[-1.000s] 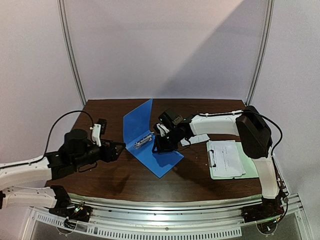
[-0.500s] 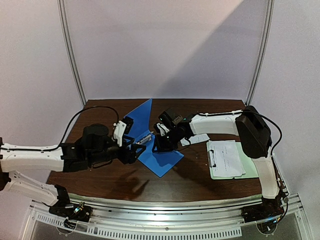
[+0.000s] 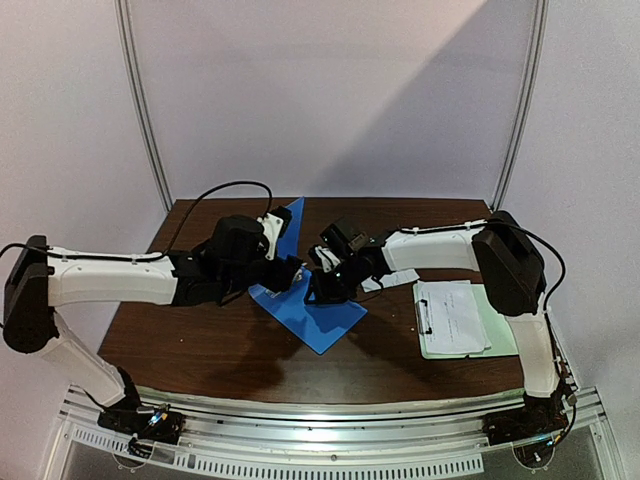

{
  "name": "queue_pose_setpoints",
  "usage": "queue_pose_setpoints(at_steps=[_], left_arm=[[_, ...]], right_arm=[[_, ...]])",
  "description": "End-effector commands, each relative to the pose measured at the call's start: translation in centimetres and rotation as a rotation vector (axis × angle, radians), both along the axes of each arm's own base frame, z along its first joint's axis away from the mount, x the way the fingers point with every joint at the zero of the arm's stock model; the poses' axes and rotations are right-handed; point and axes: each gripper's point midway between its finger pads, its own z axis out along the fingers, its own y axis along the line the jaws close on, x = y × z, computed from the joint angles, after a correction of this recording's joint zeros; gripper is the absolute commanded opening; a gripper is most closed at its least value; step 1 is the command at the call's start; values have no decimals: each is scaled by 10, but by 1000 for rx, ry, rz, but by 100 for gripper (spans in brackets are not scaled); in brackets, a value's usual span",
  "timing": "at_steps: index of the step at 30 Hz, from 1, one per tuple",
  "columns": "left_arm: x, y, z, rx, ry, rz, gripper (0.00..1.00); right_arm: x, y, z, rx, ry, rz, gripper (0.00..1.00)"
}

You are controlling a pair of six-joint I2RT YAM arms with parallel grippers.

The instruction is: Put the files into the folder

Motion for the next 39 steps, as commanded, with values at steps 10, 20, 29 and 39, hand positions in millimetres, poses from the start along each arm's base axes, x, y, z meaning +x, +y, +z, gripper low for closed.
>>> queue_pose_setpoints(at_steps=[10,20,29,39], left_arm=[[60,73,-69,179,196,226,83],[46,76,-123,141,355,149,86],[23,80,-151,133,451,119,87],[13,91,-171,141,487,141,79]], right_arm=[[-36,-53,-78,-220,148,-15,29],[-26,-57,-75,-229,138,-24,29],[-8,-58,-64,-220,119,-41,29],[16,-56,-49,-195,96,-59,30]])
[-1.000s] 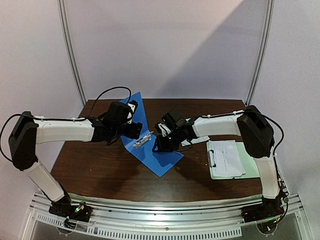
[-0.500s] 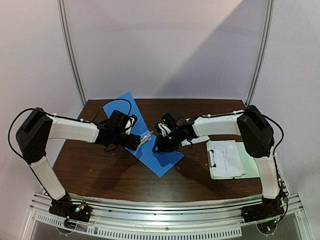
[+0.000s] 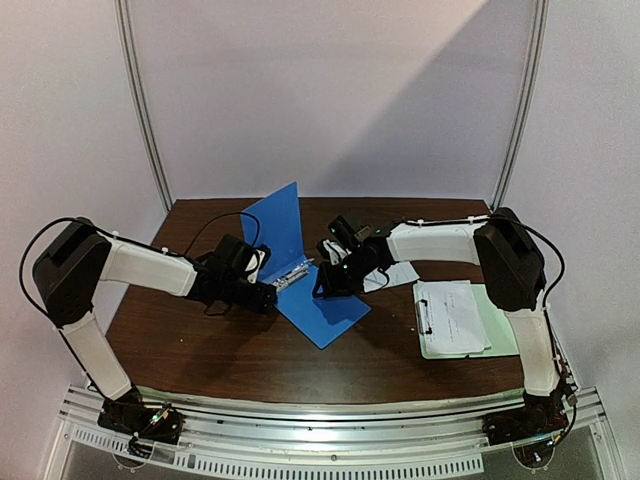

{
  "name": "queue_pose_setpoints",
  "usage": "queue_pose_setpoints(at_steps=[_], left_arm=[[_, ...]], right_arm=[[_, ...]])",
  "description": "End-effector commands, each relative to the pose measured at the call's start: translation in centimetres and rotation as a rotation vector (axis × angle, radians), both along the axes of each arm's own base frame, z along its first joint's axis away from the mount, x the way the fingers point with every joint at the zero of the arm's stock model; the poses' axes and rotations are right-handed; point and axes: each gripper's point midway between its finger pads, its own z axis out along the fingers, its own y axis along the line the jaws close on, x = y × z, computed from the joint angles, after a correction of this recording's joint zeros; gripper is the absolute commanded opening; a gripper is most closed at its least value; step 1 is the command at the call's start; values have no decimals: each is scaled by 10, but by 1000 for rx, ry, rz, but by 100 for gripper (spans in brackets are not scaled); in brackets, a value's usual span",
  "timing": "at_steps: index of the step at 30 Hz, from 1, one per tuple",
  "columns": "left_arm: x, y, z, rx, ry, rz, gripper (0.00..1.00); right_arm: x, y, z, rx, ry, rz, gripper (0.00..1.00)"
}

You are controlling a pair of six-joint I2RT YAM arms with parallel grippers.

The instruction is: Put the files into the folder

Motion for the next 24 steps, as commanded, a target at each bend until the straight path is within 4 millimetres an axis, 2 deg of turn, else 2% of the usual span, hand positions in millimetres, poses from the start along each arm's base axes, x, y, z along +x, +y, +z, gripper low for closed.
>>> queue_pose_setpoints(at_steps=[1,7,10,14,20,24], left_arm=[[-10,10,-22,3,82,18,78],[-16,6,-6,-36,46,7,75],[-17,5,12,-79,-16,2,77],[-22,7,43,-128,-105,-7,81],[-23,25,94,-208,-303,54,89],[-19,29,116,-250,-394,65,92]], right_arm=[[-5,-38,-50,-171,92,-36,30],[1,-31,-27,-110,77,-30,30],[5,-25,-10,-56,68,-29,30],[4,-15,4,0,76,-13,31],[5,-2,24,75,82,-4,30],[4,-1,34,92,80,-2,31]])
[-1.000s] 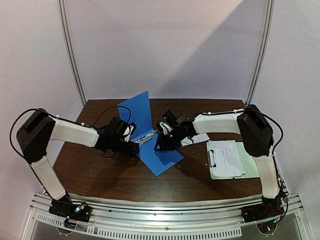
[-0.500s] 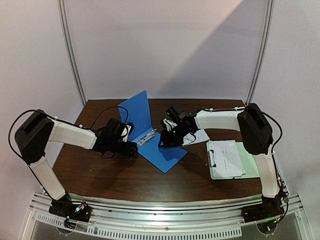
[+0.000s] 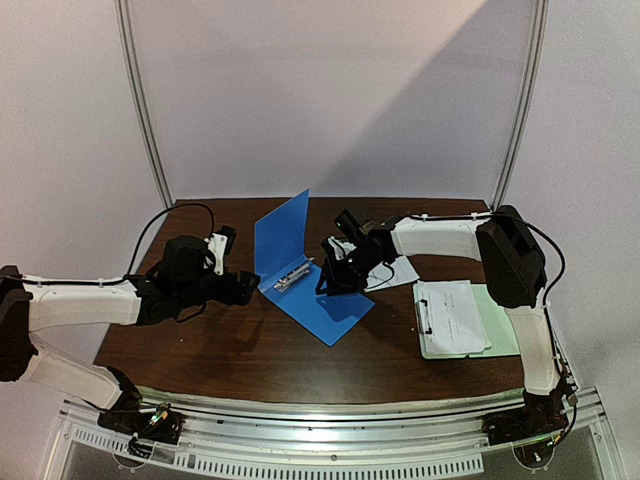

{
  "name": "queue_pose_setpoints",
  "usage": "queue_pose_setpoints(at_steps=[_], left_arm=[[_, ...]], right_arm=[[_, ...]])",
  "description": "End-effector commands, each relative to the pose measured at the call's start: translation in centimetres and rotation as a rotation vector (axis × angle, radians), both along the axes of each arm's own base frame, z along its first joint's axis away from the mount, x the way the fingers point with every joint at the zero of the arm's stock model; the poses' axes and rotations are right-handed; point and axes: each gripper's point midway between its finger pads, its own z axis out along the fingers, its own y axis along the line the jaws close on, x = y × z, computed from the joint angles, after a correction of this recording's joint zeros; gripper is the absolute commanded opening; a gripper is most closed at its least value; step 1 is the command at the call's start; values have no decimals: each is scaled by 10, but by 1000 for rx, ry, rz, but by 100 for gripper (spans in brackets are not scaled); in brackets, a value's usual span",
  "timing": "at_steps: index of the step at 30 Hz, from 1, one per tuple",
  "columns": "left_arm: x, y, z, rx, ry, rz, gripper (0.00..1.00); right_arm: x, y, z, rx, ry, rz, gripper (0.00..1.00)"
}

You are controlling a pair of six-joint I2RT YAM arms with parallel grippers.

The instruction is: Put the files into the folder

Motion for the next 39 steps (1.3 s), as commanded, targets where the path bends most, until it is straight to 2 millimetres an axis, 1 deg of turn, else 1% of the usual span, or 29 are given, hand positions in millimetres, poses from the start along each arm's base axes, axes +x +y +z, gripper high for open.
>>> queue_pose_setpoints(at_steps=[1,3,6,8,11,13,14,16,17,21,23,25,28,32,34,37,39], left_arm=[[9,1,23,-48,-113,22,92],[14,-6,24,-58,-126,-11,92],[22,-16,32,-73,-167,-44,91],[28,-19,38,-82,-202,-51,90],[42,-18,37,-63,-214,-23,85],[51,-19,32,-20,-203,-17,78],[55,-19,28,-3,-195,-10,75],[59,-19,24,16,-194,-5,69],[59,-19,23,18,-196,-4,65],[61,-18,23,19,-205,4,44],[59,-17,27,12,-217,9,33],[58,-14,32,8,-230,16,26],[52,-11,35,4,-237,15,21],[45,-7,35,1,-234,22,18],[40,-5,33,-4,-229,22,17],[36,-3,32,-15,-225,27,17],[34,-2,32,-18,-219,32,16]], right_arm=[[1,4,27,50,-4,-1,31],[0,4,30,52,-5,1,31],[-2,2,31,48,-1,2,31],[-4,0,33,44,-1,4,31],[-6,-7,37,24,-13,2,31],[-3,-18,39,-5,-21,-15,31],[-1,-24,43,-8,-24,-25,31],[4,-37,48,-17,-30,-50,31],[7,-44,55,-18,-41,-64,33],[21,-78,65,-50,-63,-122,44],[30,-98,66,-62,-61,-161,51],[40,-122,64,-85,-60,-209,56],[51,-156,58,-126,-50,-265,66],[61,-191,45,-148,-17,-325,71],[68,-204,40,-124,-2,-348,72],[78,-218,35,-100,17,-366,74],[84,-224,31,-92,26,-374,74]])
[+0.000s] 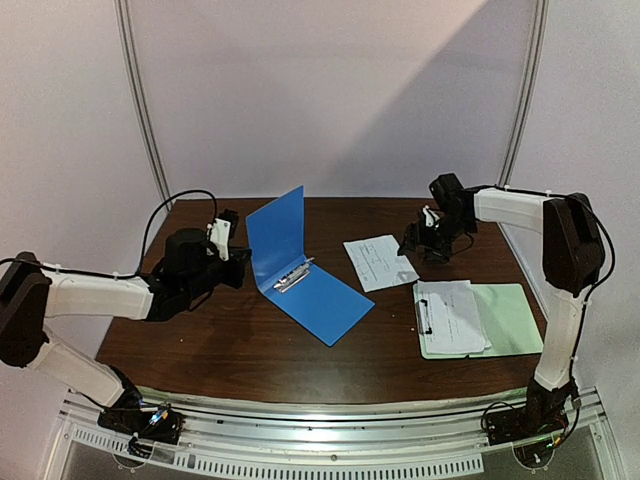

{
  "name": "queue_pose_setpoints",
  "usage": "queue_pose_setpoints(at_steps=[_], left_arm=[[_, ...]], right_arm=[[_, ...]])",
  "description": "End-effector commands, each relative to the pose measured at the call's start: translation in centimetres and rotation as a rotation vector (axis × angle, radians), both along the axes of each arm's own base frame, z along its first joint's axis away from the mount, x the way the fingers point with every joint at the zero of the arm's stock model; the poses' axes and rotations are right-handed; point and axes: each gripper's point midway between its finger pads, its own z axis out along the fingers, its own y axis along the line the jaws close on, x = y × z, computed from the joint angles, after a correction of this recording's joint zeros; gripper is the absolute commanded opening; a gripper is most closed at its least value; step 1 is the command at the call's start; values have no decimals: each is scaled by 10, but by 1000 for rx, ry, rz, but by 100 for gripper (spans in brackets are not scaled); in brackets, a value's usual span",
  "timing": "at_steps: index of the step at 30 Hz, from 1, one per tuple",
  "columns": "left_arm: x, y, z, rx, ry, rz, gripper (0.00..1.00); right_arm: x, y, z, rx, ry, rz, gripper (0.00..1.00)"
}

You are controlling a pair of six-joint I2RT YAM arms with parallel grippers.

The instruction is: Put the files into the folder

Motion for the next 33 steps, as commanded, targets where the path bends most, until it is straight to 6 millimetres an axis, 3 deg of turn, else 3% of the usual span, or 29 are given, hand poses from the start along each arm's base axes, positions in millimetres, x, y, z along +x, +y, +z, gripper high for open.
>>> queue_pose_setpoints(at_steps=[1,7,8,11,13,24,29,33], left_arm=[[-6,3,-2,-10,9,14,16],[-6,2,1,-8,-3,12,18],[-6,2,1,-6,-6,9,25],[-6,2,2,-1,-28,3,58],[-6,2,3,6,-36,-3,65],[-31,16,-3,-18,-23,-9,65],[-36,8,-3,-21,-26,-65,70],[-29,1,-11,-9,-6,-78,72]], right_arm=[[9,-8,-5,41,7,11,75],[19,-2,-20,148,57,42,77],[21,-1,-25,149,59,51,76],[26,-1,-37,158,76,59,76],[30,-3,-42,168,84,51,76],[38,7,-49,247,103,79,72],[29,18,-61,326,158,112,68],[26,23,-68,373,185,124,61]])
